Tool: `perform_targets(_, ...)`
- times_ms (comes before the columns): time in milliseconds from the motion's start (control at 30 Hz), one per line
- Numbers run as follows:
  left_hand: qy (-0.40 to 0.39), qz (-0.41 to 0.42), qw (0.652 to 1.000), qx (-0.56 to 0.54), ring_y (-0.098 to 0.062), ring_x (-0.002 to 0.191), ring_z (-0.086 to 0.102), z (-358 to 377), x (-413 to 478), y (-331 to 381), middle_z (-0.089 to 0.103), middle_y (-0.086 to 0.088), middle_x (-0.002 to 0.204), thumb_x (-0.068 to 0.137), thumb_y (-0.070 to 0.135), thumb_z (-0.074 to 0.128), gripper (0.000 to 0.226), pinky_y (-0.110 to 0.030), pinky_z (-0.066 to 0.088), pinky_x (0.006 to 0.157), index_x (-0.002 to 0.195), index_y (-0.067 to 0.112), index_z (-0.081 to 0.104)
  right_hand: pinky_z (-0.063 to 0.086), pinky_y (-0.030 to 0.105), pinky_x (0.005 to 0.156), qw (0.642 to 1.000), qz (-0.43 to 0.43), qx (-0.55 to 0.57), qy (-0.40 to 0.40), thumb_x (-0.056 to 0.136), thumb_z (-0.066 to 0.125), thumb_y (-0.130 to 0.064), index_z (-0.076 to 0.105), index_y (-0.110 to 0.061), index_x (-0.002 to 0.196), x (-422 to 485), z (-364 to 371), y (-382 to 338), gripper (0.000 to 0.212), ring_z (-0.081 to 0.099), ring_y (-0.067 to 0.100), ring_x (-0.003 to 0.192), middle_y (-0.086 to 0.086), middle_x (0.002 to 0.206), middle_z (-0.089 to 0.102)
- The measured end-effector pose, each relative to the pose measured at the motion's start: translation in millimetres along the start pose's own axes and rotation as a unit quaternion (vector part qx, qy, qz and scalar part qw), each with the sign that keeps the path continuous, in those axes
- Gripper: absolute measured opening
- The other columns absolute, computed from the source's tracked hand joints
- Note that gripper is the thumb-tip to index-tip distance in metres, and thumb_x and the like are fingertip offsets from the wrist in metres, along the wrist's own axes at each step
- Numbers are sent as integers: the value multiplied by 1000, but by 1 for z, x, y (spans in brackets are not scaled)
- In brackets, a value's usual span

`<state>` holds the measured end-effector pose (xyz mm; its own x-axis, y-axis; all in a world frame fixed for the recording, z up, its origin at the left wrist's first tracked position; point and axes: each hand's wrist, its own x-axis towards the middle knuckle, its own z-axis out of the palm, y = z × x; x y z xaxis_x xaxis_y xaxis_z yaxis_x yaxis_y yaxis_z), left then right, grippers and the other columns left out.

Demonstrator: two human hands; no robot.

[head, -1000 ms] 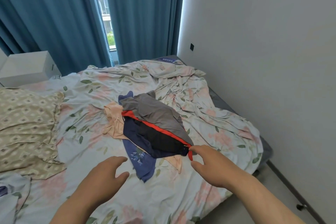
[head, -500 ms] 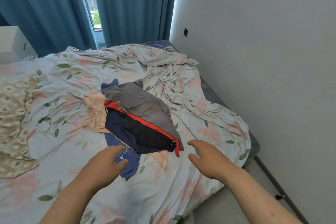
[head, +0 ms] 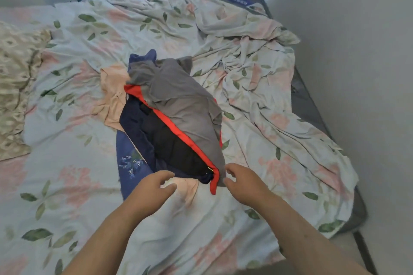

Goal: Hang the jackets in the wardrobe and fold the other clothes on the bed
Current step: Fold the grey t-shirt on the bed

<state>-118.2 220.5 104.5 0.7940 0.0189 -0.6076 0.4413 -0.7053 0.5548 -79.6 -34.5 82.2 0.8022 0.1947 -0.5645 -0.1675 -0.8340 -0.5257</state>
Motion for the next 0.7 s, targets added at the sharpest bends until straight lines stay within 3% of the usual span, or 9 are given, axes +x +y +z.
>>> perform_targets(67,11,-21,999,-26,-5,110,54,23,23,-8,61,9,129,93,26,59,38,-24,42,94,131,23,58,53,41,78,1000,-7,7,-21,91,54,-22,55,-16,91,35,13,17,5,60,24,85,3,90,63)
perform_targets(133,14,-27,999,-39,-5,111,55,43,47,-16,60,11,129,93,25,59,40,-26,43,99,132,23,58,56,48,79,998,2,27,-50,89,54,-16,47,-17,80,69,32,30,12,63,29,84,10,86,60)
perform_targets(200,19,-23,998,-48,-3,111,53,60,75,-21,58,11,130,93,23,59,42,-23,41,98,135,21,56,58,47,76,999,2,26,-47,88,54,-16,46,-19,78,104,51,41,13,62,32,84,10,85,57)
perform_targets(267,28,-19,997,-63,-3,110,52,74,107,-26,58,10,128,94,20,60,44,-21,40,97,137,20,54,53,39,86,1000,-12,-4,-27,91,57,-23,56,-18,98,140,70,50,8,60,30,98,6,100,59)
perform_targets(333,31,-20,996,-75,-4,111,53,86,137,-33,58,11,126,93,20,60,45,-23,41,99,138,20,54,44,37,97,999,-23,-30,-9,94,59,-30,52,-14,125,176,87,55,35,54,29,115,9,123,54)
perform_targets(400,38,-16,995,-86,-6,115,55,97,165,-39,56,13,125,93,19,60,45,-24,42,98,138,20,54,42,39,100,998,-23,-51,26,94,60,-31,49,-13,131,203,100,60,42,49,31,119,12,127,50)
perform_targets(567,73,-7,987,-146,-6,106,59,113,216,-39,58,8,120,90,15,63,41,-21,42,92,131,20,59,43,39,79,987,-57,-83,122,93,53,-17,53,-17,96,228,116,72,2,52,30,96,6,100,52)
perform_targets(633,90,-14,980,-175,-7,108,58,116,229,-35,58,5,121,90,17,65,43,-23,43,96,132,18,58,42,36,73,988,-64,-17,141,94,49,-11,47,-19,86,227,116,79,11,51,25,87,3,91,53)
perform_targets(700,103,-26,973,-206,-10,114,58,117,239,-31,60,3,124,90,25,67,45,-30,45,102,134,16,57,40,26,63,980,-37,128,150,96,46,-10,44,-21,81,220,111,85,18,51,15,74,-6,78,54)
